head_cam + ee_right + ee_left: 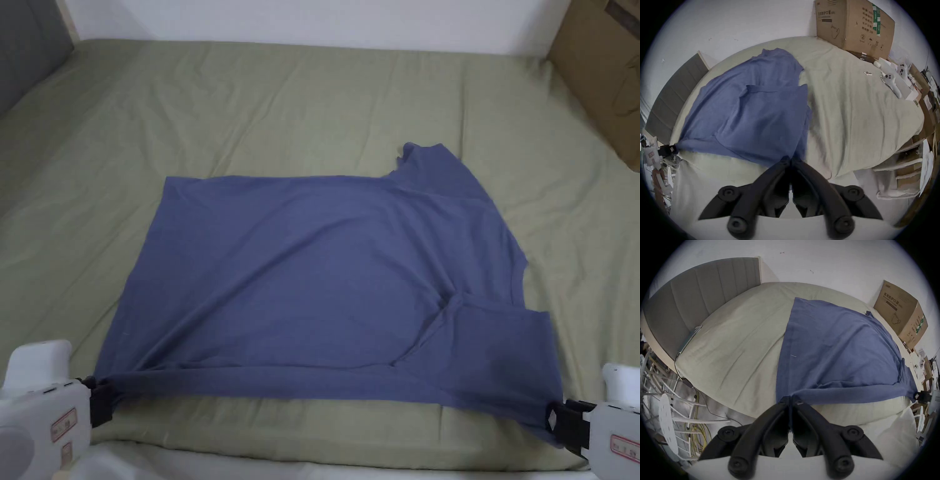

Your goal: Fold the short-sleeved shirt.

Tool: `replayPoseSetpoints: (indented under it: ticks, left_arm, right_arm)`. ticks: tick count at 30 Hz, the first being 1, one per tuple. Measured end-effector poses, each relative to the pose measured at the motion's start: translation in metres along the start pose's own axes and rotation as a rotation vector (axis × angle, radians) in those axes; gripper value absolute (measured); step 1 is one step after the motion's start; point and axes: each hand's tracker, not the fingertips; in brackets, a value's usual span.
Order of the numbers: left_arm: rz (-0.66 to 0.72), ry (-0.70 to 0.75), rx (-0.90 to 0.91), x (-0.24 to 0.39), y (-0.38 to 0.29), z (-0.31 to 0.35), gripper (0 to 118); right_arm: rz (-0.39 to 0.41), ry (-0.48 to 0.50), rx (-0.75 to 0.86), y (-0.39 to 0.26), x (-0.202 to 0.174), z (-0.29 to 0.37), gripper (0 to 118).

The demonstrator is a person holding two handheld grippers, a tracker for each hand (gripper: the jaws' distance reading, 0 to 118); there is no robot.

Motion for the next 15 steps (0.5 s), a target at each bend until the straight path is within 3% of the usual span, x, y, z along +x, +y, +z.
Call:
replayPoseSetpoints:
  ticks: [7,15]
  left_arm:
    - [-0.050,0.000,0.037,0.005,0.022,0.015,2]
    - [-0.130,0.011,0.105,0.016,0.095,-0.001,2]
  right_arm:
    - [0.030,0.003,0.059,0.027,-0.001,0.022,0]
    - [0.117,-0.003,0.105,0.119,-0.018,0.011,0]
